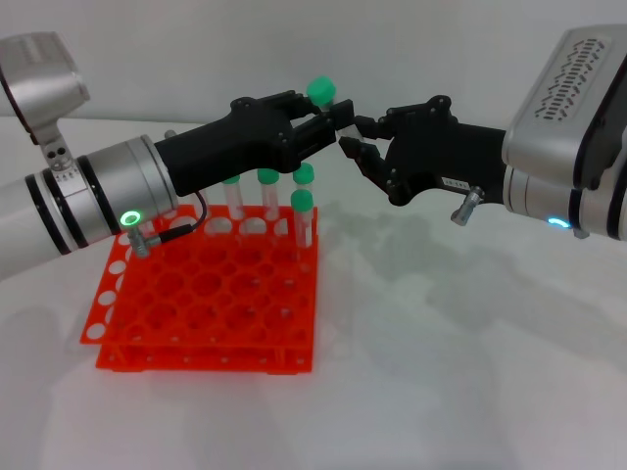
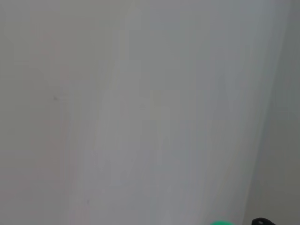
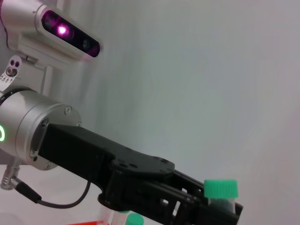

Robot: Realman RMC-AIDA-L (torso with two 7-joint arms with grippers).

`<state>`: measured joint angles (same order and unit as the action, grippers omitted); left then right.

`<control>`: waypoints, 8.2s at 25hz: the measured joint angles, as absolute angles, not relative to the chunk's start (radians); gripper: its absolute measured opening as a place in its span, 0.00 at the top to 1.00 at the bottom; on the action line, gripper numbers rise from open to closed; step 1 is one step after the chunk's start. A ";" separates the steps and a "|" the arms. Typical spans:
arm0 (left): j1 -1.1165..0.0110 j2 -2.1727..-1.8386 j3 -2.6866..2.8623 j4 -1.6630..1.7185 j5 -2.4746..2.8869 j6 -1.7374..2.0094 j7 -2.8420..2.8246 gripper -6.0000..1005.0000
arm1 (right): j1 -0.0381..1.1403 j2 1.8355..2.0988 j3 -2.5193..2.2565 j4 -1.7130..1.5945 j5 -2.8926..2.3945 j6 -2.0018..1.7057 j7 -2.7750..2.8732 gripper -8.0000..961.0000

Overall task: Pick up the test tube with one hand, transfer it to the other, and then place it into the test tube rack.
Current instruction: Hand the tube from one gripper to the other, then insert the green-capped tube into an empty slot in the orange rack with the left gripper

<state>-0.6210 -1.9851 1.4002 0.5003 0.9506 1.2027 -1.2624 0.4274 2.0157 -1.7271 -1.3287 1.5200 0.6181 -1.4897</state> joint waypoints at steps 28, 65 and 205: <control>-0.614 -1.985 1.398 0.523 0.942 1.210 -1.239 0.79 | 0.419 2.012 -1.650 -1.256 1.520 0.608 -1.479 0.38; -0.211 -2.078 1.239 0.724 0.943 1.200 -1.199 0.79 | 0.333 2.014 -1.594 -1.241 1.546 0.607 -1.453 0.10; -0.519 -2.075 1.239 0.409 1.043 0.910 -1.219 0.56 | 0.367 2.017 -1.609 -1.185 1.549 0.552 -1.406 0.11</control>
<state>-0.5193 -2.0753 1.2395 0.4090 1.0433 0.9102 -1.2187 0.3668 2.0172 -1.6089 -1.1852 1.5493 0.5522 -1.4062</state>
